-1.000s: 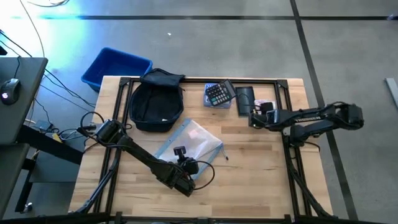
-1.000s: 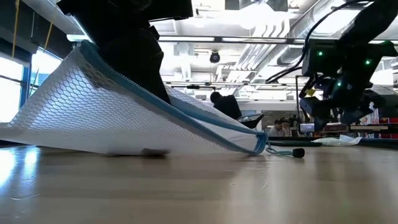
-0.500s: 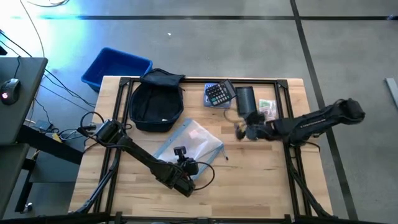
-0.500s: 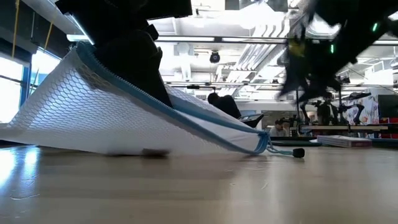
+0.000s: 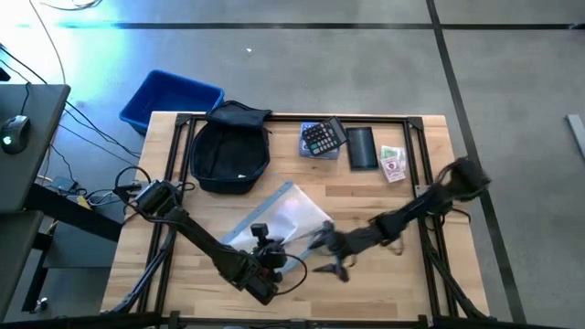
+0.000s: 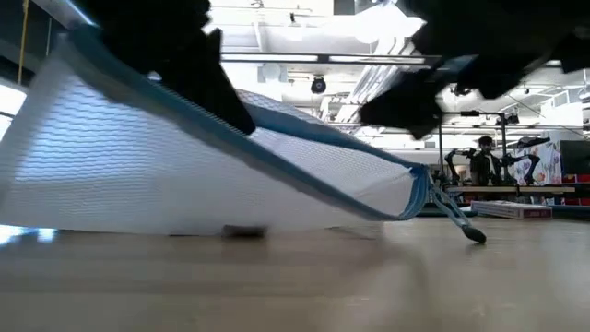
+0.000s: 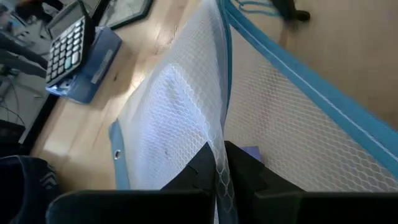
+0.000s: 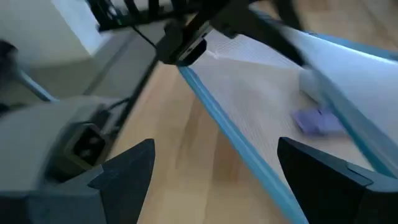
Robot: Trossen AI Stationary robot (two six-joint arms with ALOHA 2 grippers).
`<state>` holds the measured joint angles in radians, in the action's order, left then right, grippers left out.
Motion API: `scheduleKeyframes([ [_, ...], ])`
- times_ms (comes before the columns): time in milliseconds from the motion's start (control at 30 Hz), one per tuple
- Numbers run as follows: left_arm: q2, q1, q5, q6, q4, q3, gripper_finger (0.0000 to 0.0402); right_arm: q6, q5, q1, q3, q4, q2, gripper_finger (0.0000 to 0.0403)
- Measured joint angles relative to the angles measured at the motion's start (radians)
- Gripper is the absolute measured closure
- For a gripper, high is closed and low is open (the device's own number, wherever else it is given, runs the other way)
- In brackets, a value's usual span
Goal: Unpack backpack
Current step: Remove the purple chocolate bar from the blue zipper bag
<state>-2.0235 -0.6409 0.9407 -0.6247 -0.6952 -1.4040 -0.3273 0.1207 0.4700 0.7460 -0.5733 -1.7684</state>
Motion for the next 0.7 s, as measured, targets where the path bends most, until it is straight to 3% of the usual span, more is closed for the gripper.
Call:
scheduleKeyframes([
  [100, 0.0, 0.007, -0.012, 0.006, 0.014, 0.0, 0.0402, -0.036, 0.061, -0.036, 0.189, 0.273, -0.092, 0.008],
  [200, 0.0, 0.004, -0.015, 0.006, 0.011, 0.001, 0.0402, -0.132, 0.189, -0.075, 0.362, 0.566, -0.162, 0.0083],
  [267, 0.0, -0.005, -0.027, 0.005, 0.008, 0.001, 0.0402, -0.175, 0.268, -0.09, 0.429, 0.656, -0.206, 0.0088],
  [500, -0.004, -0.051, -0.055, -0.054, 0.01, 0.001, 0.0402, -0.266, 0.286, -0.115, 0.47, 0.591, -0.282, 0.0115],
  [700, -0.019, -0.065, -0.023, -0.055, 0.019, 0.002, 0.0402, -0.281, 0.216, -0.129, 0.468, 0.477, -0.314, 0.0123],
])
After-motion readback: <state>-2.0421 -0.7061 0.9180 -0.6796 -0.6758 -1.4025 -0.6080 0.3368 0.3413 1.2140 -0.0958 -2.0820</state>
